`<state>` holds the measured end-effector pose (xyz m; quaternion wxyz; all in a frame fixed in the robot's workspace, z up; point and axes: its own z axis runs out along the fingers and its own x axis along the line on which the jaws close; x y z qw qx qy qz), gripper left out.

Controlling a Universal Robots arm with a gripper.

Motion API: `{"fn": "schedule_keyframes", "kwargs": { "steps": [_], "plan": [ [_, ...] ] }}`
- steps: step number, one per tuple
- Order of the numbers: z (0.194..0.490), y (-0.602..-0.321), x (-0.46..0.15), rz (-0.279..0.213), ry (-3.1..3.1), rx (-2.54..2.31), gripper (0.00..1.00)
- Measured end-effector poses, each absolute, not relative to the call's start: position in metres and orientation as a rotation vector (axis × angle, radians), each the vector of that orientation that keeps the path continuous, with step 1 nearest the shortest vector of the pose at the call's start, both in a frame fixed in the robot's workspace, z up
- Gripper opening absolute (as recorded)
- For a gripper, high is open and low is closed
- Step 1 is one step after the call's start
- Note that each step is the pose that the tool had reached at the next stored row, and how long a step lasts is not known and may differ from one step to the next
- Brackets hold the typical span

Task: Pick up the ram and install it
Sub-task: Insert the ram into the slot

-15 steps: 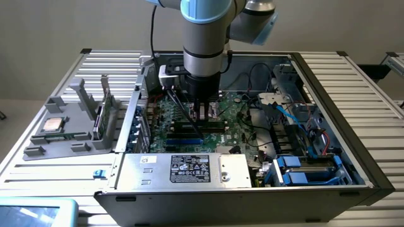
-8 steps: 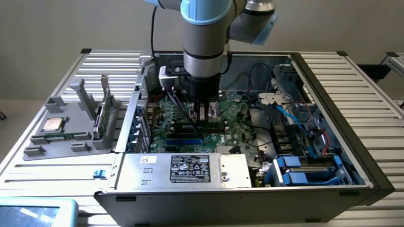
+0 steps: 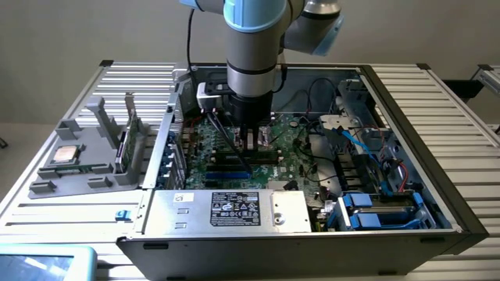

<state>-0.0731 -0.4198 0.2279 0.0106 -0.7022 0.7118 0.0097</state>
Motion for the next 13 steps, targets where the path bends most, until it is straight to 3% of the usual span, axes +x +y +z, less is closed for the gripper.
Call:
{"fn": "schedule_keyframes", "kwargs": {
  "steps": [13],
  "plan": [
    [0.2248,-0.4199,-0.0731,0.031,2.221,-2.192,0.11]
  ]
}}
